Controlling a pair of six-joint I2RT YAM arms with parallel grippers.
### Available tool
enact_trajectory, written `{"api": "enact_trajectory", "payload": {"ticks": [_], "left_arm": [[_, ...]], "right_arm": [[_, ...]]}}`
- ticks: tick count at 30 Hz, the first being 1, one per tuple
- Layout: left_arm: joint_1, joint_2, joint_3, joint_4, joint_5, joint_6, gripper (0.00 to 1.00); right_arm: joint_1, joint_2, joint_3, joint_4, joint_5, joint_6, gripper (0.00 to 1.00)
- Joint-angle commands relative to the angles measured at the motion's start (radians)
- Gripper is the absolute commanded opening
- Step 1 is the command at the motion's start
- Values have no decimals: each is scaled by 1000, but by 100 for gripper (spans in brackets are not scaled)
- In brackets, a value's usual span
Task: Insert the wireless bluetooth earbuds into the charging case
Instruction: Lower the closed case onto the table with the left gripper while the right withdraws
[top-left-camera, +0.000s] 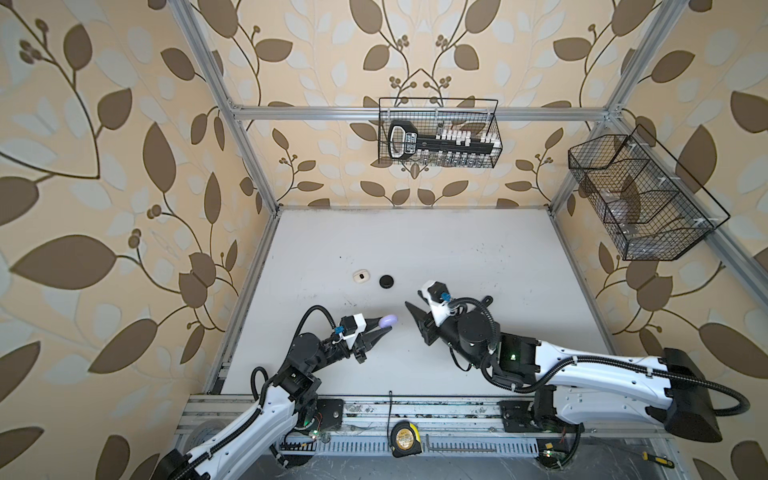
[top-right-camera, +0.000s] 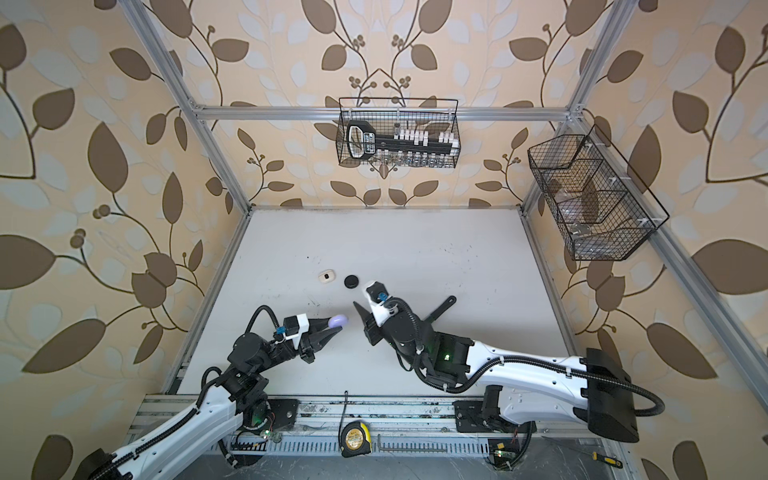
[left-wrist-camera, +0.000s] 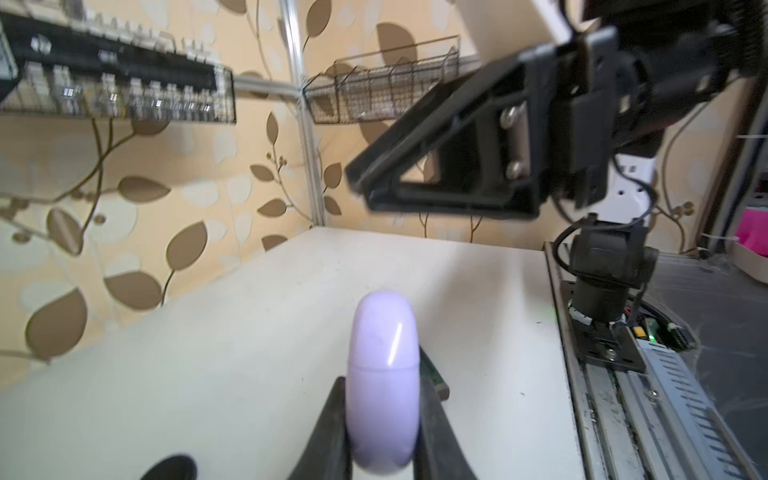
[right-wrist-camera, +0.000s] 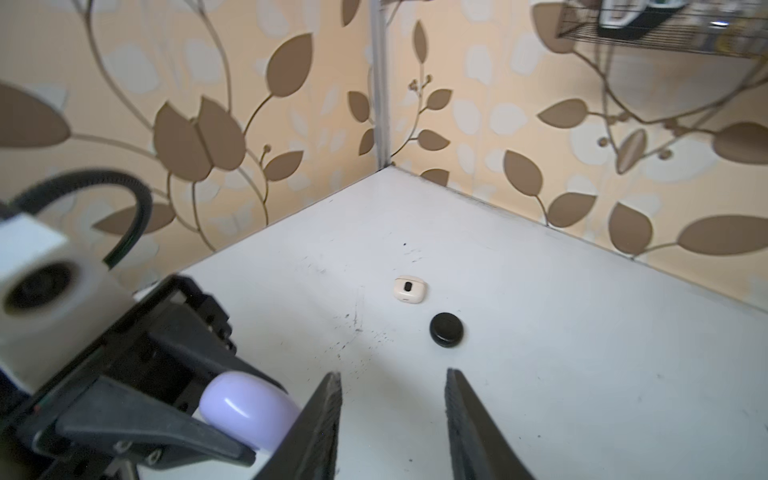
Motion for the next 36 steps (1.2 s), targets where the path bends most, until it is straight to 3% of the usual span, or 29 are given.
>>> {"api": "enact_trajectory", "payload": {"ticks": [1,6,9,15,21,26,36], "left_arm": [[6,114,95,60,-178,-132,0],[7,356,279,-85,-342,-326,0],[5,490,451,-295,-354,-424,0],[7,698,574,-360,-427,-583,0],[6,823,588,-276,-441,-797,0],[-10,928,540,-98,-437,-968,0],[-139,1109,653,-91,-543,-987,0]], "right_arm": [[-75,-90,-59,-17,119,135,47],[-207,-246,-143,-113,180,263,59],[-287,-323,-174,-178,191,319,66],[-397,-407,-186,-277,197,362,73],[-436,-391,-181,-295,174,372,76],[-440,-338,-157,-312,153,388,76],[-441,-297,-136,-320,116,400,77]]}}
